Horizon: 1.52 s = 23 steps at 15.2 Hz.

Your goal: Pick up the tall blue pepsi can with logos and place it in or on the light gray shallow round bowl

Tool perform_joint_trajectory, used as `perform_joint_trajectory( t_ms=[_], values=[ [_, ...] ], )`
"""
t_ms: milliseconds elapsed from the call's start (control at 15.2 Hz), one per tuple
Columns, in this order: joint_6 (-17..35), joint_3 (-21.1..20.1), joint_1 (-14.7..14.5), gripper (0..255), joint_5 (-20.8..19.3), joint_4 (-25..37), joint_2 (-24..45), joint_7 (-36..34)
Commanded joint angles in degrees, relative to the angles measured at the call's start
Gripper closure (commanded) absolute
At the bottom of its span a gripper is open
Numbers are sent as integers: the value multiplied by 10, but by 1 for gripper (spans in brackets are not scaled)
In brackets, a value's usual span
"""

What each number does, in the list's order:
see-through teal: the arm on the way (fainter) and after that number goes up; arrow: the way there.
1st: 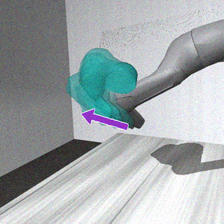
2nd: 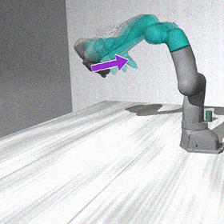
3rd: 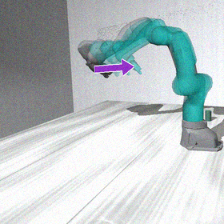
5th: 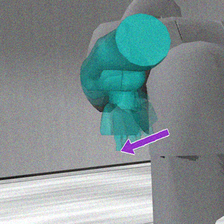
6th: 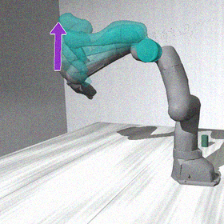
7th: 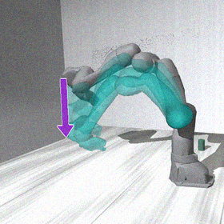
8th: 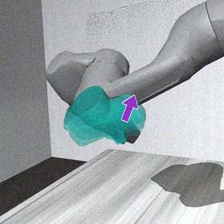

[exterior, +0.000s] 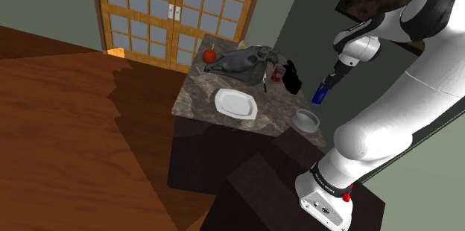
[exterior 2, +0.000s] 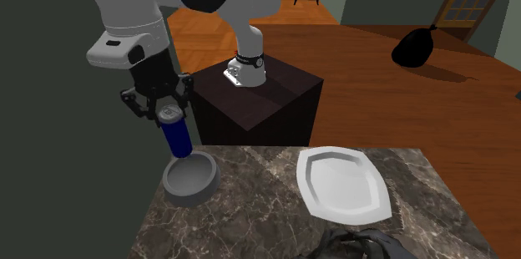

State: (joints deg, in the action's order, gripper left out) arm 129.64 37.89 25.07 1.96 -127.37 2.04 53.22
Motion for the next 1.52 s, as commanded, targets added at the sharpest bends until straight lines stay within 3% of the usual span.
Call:
perform_joint_trajectory(
  t_ms=[0, 1452],
  values=[
    [0, 11, 9, 255, -20, -20, -26, 9],
    [151, -24, 38, 255, 128, -60, 121, 114]
  ],
)
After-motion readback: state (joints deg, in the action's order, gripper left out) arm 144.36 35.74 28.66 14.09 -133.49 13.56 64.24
